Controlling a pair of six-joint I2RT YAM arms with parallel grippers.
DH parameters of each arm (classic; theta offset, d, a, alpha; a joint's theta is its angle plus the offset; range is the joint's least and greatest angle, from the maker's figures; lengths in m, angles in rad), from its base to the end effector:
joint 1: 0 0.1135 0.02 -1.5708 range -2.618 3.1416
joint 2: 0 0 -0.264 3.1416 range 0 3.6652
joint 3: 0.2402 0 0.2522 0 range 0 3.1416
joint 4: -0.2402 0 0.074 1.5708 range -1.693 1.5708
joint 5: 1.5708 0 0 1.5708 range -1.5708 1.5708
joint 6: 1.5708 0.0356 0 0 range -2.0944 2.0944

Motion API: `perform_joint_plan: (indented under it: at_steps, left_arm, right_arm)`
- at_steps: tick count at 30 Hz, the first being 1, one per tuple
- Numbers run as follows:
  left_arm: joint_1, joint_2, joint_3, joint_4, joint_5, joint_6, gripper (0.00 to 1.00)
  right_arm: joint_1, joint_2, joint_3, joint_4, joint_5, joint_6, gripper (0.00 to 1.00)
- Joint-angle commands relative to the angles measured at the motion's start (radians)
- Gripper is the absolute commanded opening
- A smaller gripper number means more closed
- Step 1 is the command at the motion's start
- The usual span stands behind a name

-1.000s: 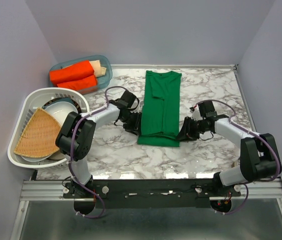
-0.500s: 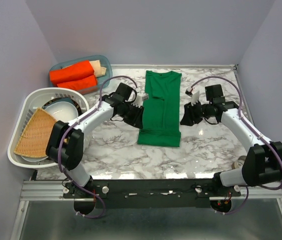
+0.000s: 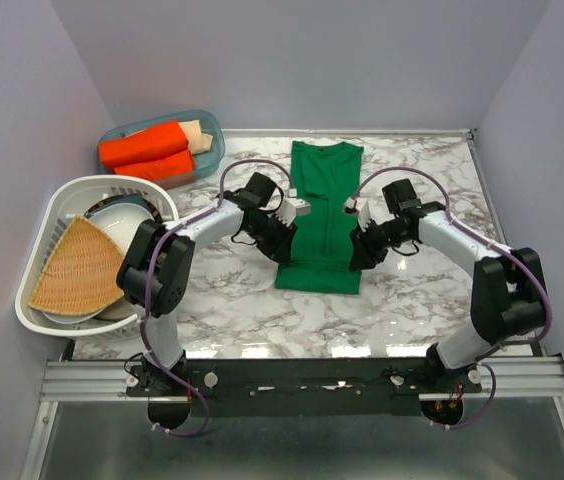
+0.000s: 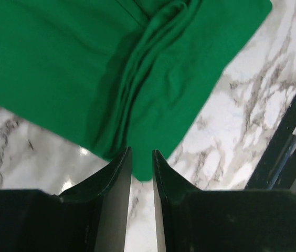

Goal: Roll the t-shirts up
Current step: Roll the T-shirt to the center of the board.

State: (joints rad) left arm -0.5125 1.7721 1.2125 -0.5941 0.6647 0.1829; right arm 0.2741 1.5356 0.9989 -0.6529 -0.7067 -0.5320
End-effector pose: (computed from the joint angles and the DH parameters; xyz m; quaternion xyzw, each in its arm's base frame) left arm 0.2974 -0.1925 0.1997 0.3786 0.8464 -0.3470 0.1407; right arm 0.2724 0.1006 0.2098 -0.4216 0.8217 0.3141 0.2200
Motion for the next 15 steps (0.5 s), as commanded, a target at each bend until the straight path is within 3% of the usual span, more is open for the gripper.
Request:
perform_joint_plan:
  at_steps: [1, 8, 12, 15]
  left_arm:
    - [0.0, 0.136, 0.101, -0.018, -0.005, -0.054, 0.32]
    - [0.02, 0.205, 0.186, 0.023, -0.114, -0.135, 0.34]
    - [0.067, 0.138, 0.193, 0.085, -0.26, -0.123, 0.37]
    - [0.083, 0.087, 0.173, 0.122, -0.275, -0.091, 0.38]
  right_arm:
    - [0.005, 0.11, 0.095, -0.03, -0.037, -0.046, 0.41]
    - [0.005, 0.149, 0.153, -0.019, -0.039, -0.005, 0.42]
    - [0.005, 0.143, 0.156, -0.016, -0.019, 0.001, 0.44]
    - [0.005, 0.141, 0.155, -0.014, -0.008, 0.006, 0.45]
